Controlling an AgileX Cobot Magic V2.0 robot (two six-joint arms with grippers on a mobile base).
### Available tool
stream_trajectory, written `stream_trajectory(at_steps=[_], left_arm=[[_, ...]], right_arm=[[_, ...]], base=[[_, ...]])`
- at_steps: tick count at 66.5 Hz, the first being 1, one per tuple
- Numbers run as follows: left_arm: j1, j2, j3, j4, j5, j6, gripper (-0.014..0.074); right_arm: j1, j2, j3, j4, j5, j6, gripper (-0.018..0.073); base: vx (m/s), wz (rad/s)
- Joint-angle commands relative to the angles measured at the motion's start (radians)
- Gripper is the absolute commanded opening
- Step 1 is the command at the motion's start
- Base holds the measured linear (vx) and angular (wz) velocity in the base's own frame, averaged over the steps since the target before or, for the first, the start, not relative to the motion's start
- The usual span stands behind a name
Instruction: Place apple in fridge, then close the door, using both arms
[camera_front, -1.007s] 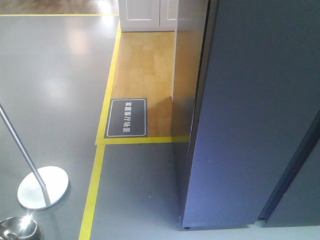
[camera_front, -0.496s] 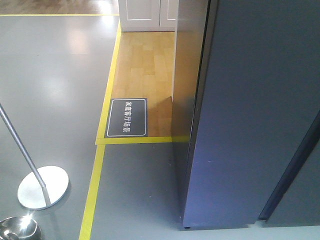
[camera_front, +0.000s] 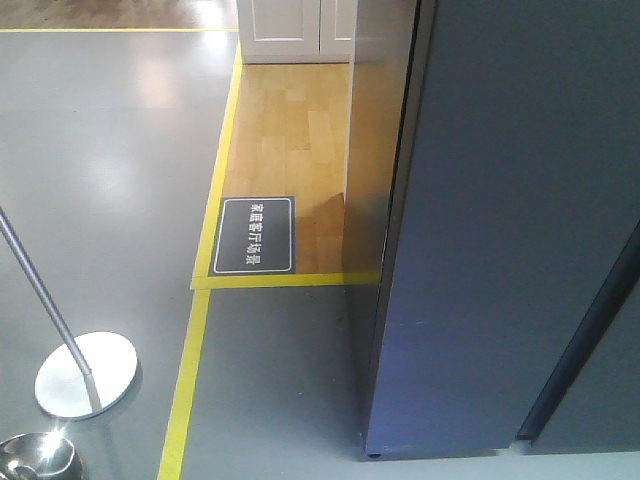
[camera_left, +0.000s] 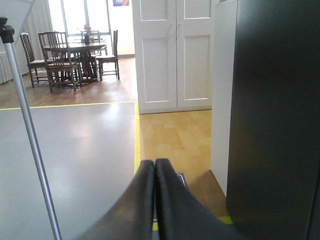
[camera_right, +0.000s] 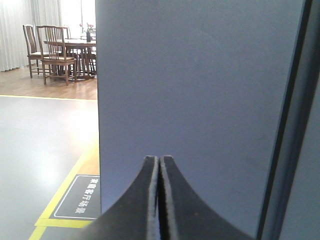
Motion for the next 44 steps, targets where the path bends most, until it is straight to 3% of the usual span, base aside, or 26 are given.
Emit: stream_trajectory(at_steps=[1,44], left_arm=[[-0.004,-0.007,0.026,0.0,-0.068,-0.008,-0.0006],[-0.004,-0.007,0.026,0.0,-0.068,-0.008,-0.0006]], right_arm=[[0.001,-0.024,0.006,0.002,-0.066,0.011,-0.0003],[0.001,-0.024,0.005,0.0,-0.066,0.011,-0.0003]], base=[[0.0,0.0],[0.0,0.0]])
